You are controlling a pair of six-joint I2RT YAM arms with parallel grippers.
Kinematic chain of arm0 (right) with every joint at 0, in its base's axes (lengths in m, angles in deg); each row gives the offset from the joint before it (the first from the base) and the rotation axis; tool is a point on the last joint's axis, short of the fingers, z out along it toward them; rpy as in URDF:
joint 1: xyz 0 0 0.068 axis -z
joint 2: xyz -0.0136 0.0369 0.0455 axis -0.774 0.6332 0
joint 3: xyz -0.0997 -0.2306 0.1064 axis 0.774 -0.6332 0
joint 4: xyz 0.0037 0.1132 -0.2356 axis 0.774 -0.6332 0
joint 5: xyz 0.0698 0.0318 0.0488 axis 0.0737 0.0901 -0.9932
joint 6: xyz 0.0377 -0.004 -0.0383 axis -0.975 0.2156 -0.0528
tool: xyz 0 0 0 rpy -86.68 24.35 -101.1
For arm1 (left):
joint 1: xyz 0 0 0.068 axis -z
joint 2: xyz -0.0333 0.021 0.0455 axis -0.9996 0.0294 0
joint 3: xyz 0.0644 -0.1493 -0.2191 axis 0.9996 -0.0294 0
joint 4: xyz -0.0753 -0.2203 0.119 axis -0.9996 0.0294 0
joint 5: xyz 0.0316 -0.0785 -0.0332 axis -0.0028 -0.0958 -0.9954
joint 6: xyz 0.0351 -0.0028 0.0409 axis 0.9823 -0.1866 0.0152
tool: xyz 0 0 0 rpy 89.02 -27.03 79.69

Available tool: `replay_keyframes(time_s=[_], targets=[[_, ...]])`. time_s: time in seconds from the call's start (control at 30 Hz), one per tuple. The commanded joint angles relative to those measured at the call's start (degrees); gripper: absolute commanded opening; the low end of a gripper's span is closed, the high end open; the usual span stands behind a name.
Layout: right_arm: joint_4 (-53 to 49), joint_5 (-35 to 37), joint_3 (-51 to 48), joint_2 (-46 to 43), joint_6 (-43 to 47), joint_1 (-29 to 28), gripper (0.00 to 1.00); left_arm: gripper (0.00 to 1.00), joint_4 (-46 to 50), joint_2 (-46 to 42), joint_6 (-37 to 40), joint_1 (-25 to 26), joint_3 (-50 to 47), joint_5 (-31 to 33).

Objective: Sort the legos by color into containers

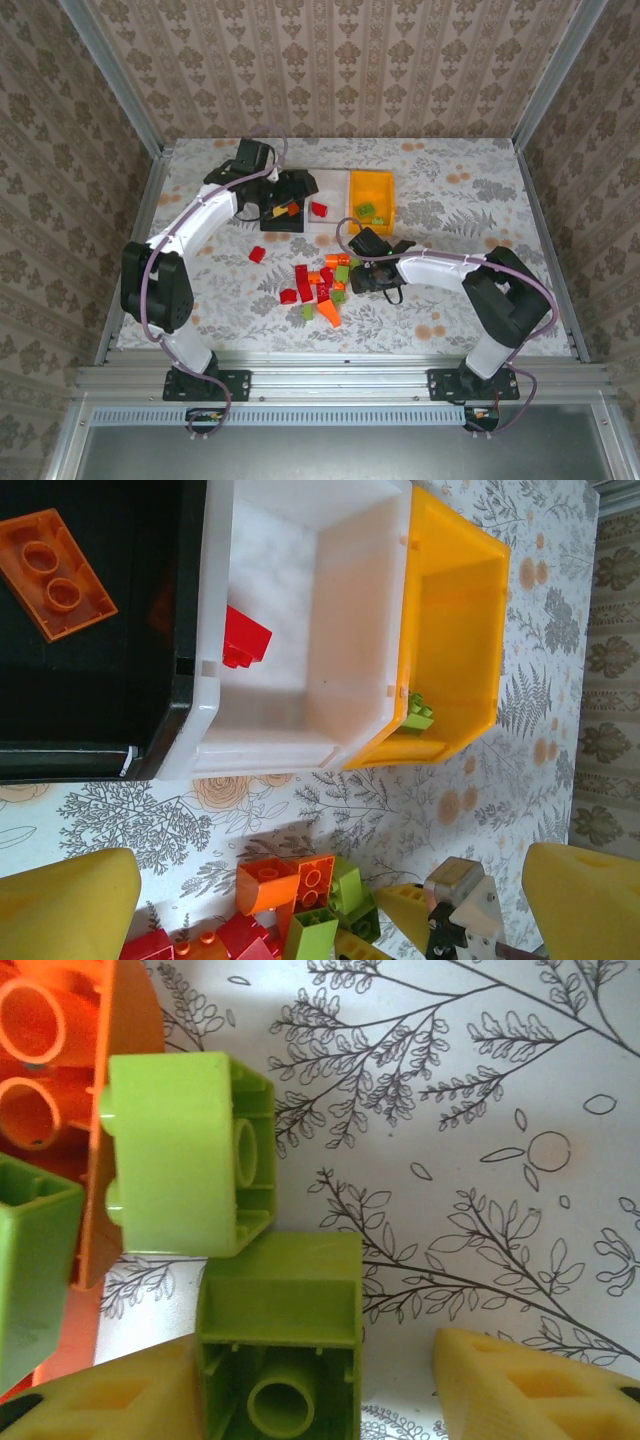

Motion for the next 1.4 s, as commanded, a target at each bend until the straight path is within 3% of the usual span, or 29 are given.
replay_keyframes(time_s=[0.0, 0.2, 0.63, 0.8, 1.03, 1.23, 1.37], targets=[[1.32, -0.49, -0.48, 0.57, -0.66, -0.15, 0.5, 1.0, -0.38, 0.16, -0.39, -0.05, -0.45, -0.69], [-0.28, 3.58, -1.34, -2.53, -0.35, -0.15, 0.37, 1.0, 0.09, 0.51, -0.3, -0.81, -0.1, -0.72], [-7.86, 11.57, 8.37, -8.26, 4.5, 1.79, 0.34, 1.0, -2.19, -1.42, -3.61, -7.41, -1.67, -2.89], [-4.93, 9.4, 15.68, -3.98, 6.75, 7.31, 0.34, 1.0, -2.32, -1.07, -3.93, -8.26, -1.92, -2.88], [-6.06, 7.44, 32.78, 11.71, 11.57, 13.35, 0.34, 1.0, -2.9, -1.34, -4.01, -8.19, -2.16, -3.59], [-10.3, 5.85, 43.63, 22.78, 12.95, 15.74, 0.38, 1.0, -2.81, -0.83, -3.65, -7.73, -1.95, -3.62], [-11.43, 5.1, 45.9, 22.83, 13.59, 15.73, 0.61, 1.0, -2.75, -0.55, -3.44, -7.67, -1.94, -3.62]])
